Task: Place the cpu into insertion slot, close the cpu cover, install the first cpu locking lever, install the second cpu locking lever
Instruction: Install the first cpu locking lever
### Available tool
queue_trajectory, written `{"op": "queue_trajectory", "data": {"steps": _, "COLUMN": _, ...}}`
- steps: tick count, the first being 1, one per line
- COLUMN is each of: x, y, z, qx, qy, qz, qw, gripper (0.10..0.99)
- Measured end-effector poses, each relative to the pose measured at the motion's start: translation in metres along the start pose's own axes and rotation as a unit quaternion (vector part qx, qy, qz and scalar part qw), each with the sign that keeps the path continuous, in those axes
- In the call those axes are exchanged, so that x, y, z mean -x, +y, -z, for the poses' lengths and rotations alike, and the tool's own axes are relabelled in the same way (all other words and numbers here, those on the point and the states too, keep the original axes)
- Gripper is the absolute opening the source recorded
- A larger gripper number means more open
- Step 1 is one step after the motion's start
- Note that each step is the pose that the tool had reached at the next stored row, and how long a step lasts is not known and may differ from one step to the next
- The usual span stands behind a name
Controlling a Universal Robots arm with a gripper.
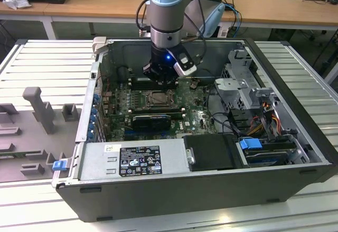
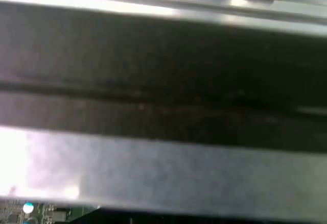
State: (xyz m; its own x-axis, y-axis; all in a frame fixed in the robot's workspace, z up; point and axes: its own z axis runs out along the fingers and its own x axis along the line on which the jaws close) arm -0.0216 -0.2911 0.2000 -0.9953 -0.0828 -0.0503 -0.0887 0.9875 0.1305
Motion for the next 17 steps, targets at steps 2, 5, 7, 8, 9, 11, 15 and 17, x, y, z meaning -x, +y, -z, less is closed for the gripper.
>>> {"op": "queue_trajectory", "data": {"steps": 2, "x": 0.0001, "y": 0.0003, "z": 0.0006, "qx": 0.0036, "qy": -0.0006, "qz": 0.000, "qw": 1.0000, "gripper": 0.106}}
{"op": "queue_trajectory", "data": {"steps": 5, "x": 0.0005, "y": 0.0011, "z": 0.0079, "qx": 0.0031, "qy": -0.0003, "qz": 0.000, "qw": 1.0000, "gripper": 0.106}}
{"op": "queue_trajectory", "data": {"steps": 7, "x": 0.0008, "y": 0.0018, "z": 0.0132, "qx": 0.0024, "qy": -0.0002, "qz": 0.000, "qw": 1.0000, "gripper": 0.106}}
{"op": "queue_trajectory", "data": {"steps": 8, "x": 0.0009, "y": 0.0019, "z": 0.0142, "qx": 0.0020, "qy": -0.0002, "qz": 0.000, "qw": 1.0000, "gripper": 0.106}}
{"op": "queue_trajectory", "data": {"steps": 9, "x": 0.0008, "y": 0.0019, "z": 0.0142, "qx": 0.0020, "qy": -0.0003, "qz": 0.000, "qw": 1.0000, "gripper": 0.106}}
{"op": "queue_trajectory", "data": {"steps": 11, "x": 0.0007, "y": 0.0009, "z": 0.0144, "qx": 0.0018, "qy": -0.0002, "qz": 0.000, "qw": 1.0000, "gripper": 0.106}}
{"op": "queue_trajectory", "data": {"steps": 15, "x": 0.0005, "y": -0.0022, "z": 0.0148, "qx": 0.0018, "qy": -0.0002, "qz": 0.000, "qw": 1.0000, "gripper": 0.106}}
{"op": "queue_trajectory", "data": {"steps": 17, "x": 0.0003, "y": -0.0038, "z": 0.0151, "qx": 0.0018, "qy": -0.0002, "qz": 0.000, "qw": 1.0000, "gripper": 0.106}}
